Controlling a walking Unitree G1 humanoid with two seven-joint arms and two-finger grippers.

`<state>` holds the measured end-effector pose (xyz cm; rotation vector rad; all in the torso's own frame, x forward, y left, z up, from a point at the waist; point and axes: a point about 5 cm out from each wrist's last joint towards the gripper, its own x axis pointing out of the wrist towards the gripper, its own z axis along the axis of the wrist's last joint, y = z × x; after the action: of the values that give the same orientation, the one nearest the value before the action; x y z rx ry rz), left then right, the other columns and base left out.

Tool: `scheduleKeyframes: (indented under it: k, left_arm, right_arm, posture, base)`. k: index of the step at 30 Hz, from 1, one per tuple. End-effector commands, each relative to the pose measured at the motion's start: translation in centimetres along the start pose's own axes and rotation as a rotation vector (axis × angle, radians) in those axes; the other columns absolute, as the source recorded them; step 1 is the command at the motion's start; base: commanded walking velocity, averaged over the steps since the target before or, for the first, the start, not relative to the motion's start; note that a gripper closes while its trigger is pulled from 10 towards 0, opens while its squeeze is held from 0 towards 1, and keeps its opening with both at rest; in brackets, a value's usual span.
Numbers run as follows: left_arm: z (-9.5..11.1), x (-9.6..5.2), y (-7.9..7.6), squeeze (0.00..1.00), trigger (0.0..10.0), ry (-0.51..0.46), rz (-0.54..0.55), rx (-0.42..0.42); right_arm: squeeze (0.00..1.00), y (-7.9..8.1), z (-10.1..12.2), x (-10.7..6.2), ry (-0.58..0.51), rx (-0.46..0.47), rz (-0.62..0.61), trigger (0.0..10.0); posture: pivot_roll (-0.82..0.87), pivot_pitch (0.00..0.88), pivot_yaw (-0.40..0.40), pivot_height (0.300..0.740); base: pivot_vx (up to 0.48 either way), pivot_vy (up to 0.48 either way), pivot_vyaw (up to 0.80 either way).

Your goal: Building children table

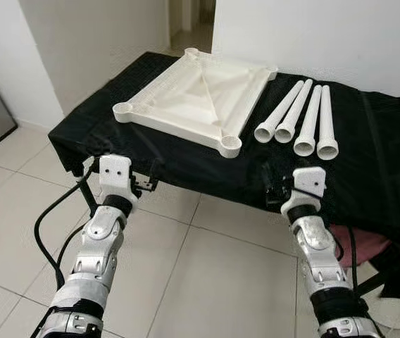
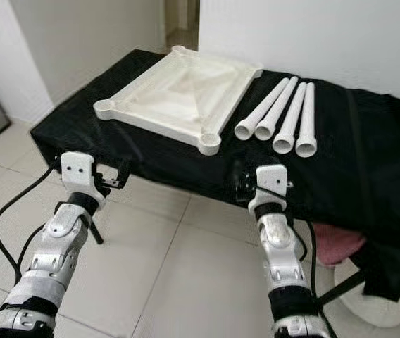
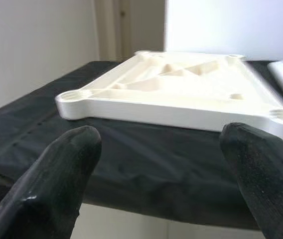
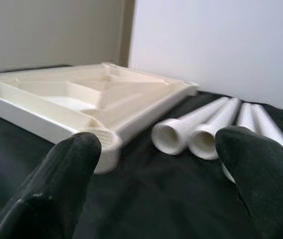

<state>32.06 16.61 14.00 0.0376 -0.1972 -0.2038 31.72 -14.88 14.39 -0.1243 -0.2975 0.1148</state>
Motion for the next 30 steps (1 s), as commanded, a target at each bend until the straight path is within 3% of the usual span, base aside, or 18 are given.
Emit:
scheduleKeyframes:
  k: [1,30]
  left_arm:
    - [-0.03,0.13,-0.37,0.0,10.0,0.005,0.004,-0.012]
    - [-0.03,0.23,-0.57,0.0,10.0,0.008,0.002,-0.014]
  right_arm:
    - [0.0,-0.56,-0.24,-0.22,0.01,-0.018,-0.004,10.0]
    - [0.0,-0.31,-0.18,0.16,0.006,-0.024,0.011,10.0]
  posture:
    - [0.02,0.0,-0.014,0.74]
    - [0.02,0.0,-0.018,0.74]
  base:
    - [0.266,0.0,0.0]
    - [0.263,0.0,0.0]
